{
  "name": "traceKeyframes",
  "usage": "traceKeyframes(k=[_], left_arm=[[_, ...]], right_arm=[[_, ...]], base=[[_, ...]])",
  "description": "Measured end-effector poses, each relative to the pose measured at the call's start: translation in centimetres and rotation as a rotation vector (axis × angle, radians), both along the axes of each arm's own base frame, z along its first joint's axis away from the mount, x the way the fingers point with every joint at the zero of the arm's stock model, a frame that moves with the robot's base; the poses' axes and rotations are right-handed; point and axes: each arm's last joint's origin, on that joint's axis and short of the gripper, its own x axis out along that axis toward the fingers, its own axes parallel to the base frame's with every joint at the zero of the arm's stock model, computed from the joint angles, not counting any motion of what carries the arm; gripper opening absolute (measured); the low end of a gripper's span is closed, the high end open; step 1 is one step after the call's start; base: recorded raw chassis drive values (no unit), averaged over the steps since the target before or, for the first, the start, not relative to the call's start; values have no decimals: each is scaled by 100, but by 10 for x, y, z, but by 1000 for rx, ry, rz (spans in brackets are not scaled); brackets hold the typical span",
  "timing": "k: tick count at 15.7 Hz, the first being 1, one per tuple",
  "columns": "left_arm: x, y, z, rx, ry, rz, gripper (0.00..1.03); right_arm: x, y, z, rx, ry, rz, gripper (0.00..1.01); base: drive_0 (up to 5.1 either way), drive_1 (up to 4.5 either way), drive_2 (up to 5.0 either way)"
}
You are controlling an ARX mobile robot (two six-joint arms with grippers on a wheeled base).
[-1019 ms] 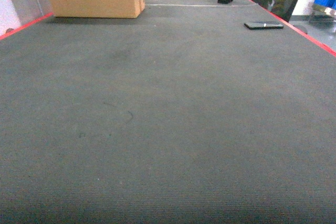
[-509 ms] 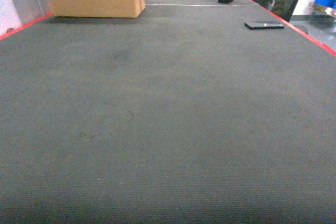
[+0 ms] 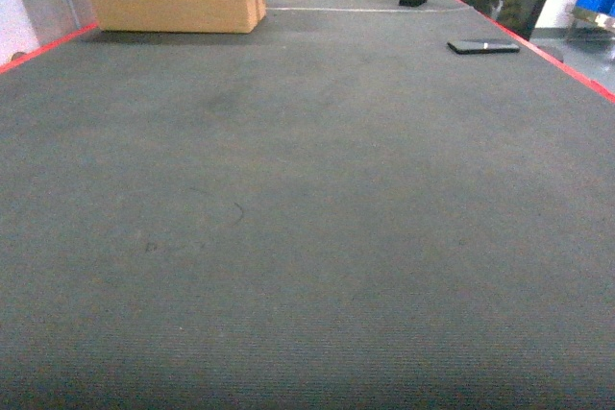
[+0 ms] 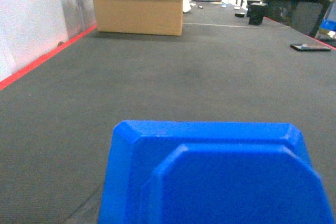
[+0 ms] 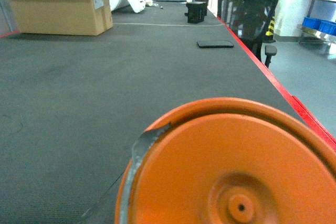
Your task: Sort blue parts and orange caps into right shelf containers
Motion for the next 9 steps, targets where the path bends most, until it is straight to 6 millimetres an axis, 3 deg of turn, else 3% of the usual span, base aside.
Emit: traceKeyframes(k=[9], left_arm=[[0,0,0,0,0,3,42]], right_arm=[[0,0,0,0,0,0,44]], base=[[0,0,0]])
